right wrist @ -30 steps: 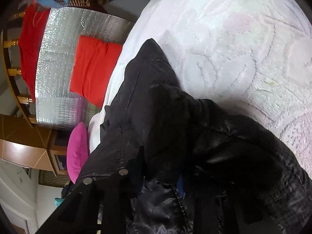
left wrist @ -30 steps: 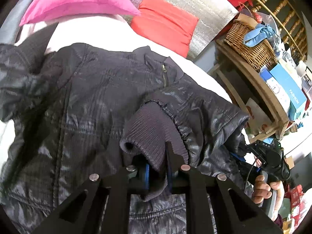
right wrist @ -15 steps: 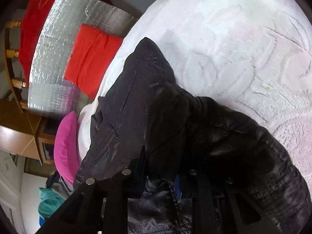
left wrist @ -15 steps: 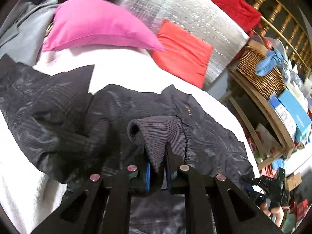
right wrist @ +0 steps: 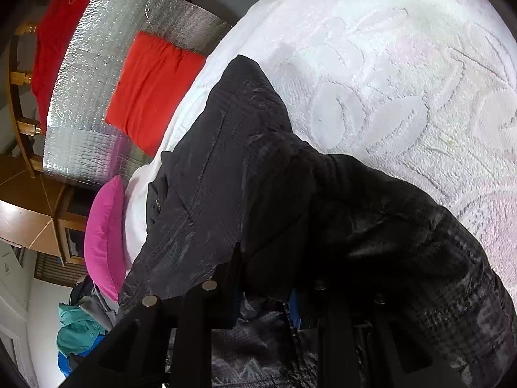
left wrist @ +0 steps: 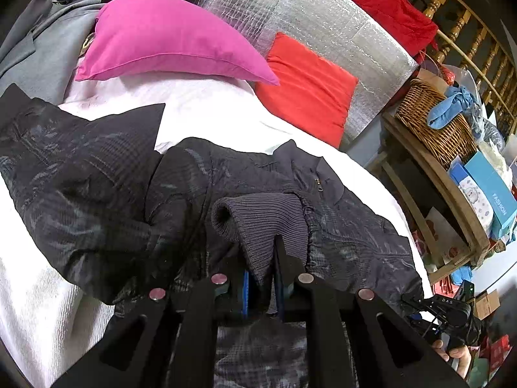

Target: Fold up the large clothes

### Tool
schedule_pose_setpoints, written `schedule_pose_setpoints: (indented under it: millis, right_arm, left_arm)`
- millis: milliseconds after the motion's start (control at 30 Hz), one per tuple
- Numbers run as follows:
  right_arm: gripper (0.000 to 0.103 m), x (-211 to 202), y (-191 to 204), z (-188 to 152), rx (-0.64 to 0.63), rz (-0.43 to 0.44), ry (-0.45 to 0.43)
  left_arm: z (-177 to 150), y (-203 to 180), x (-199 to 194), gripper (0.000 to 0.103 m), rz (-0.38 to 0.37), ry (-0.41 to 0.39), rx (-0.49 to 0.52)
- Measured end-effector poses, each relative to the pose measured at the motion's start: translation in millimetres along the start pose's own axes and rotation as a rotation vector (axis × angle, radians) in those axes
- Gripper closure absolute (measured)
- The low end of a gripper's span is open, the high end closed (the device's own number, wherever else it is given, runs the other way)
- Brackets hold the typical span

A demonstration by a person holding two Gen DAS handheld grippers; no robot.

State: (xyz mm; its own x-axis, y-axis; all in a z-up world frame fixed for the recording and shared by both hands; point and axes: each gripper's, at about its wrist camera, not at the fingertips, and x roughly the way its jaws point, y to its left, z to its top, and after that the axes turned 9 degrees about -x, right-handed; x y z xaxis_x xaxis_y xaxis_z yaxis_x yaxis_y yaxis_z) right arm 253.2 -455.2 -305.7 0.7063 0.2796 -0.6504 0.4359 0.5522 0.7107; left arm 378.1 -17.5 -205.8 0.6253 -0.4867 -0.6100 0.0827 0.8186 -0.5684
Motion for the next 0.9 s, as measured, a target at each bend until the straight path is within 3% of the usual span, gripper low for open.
schedule_pose_setpoints:
  millis: [533,900]
  right_arm:
    - [0.078,1,-1,0,-0.001,0.001,0.009]
    - [0.075,0,-9,0,0.065,0.057,0.039]
  left_arm:
    - [2,1,-4,0.090,0.016,-0.021,0.008]
    - [2,2,-4,0.090,0.031,-0.012,0.015]
